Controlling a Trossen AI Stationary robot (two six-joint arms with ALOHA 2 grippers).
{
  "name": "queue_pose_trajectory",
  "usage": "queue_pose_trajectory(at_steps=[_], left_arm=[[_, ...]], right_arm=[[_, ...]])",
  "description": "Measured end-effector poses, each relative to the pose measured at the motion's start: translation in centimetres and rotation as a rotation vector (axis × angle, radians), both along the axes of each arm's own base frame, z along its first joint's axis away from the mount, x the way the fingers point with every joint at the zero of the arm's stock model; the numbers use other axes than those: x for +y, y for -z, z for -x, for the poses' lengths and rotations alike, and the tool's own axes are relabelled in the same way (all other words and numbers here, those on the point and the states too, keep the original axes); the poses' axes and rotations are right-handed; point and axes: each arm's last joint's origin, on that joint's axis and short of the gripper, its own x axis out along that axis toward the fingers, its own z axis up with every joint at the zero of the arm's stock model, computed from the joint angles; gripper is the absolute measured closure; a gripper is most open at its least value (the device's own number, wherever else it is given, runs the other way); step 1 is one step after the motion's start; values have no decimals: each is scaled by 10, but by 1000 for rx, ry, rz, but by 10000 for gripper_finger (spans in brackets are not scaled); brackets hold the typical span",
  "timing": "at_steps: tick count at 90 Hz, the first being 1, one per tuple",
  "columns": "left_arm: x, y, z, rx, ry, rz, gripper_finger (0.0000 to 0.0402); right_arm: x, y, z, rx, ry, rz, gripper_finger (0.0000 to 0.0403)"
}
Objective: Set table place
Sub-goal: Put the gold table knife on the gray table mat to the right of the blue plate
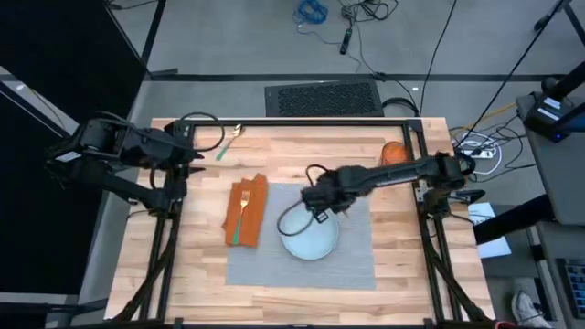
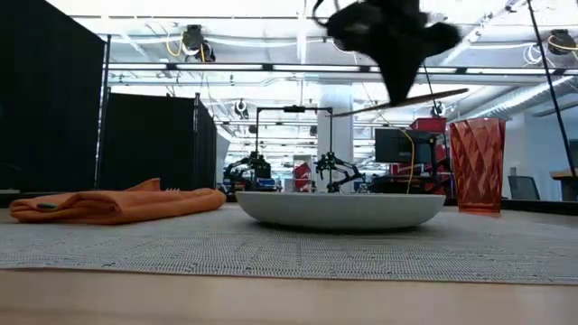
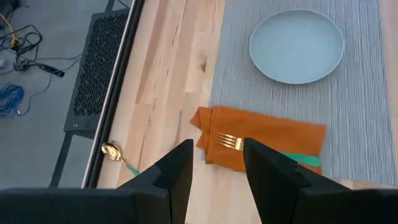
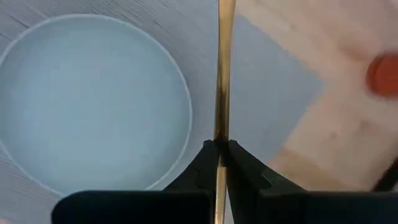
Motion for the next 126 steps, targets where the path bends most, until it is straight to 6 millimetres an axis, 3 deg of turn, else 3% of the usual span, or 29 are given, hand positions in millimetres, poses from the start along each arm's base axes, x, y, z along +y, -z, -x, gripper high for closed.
queue_pose_trajectory(at_steps=[12,41,105,126], left_arm=[[0,-1,-1,-14,8,5,275],[-1,-2,-3,-28,30,-6,275],[-1,-4,-5,-44,66,-37,275],[-1,-3,-5,-36,88,-57,275]], right_arm=[[20,9,18,-34,106,-11,403],[57,33,35,36,216,-68,403],[113,58,65,69,519,-142,403],[122,59,65,69,525,-203,403]])
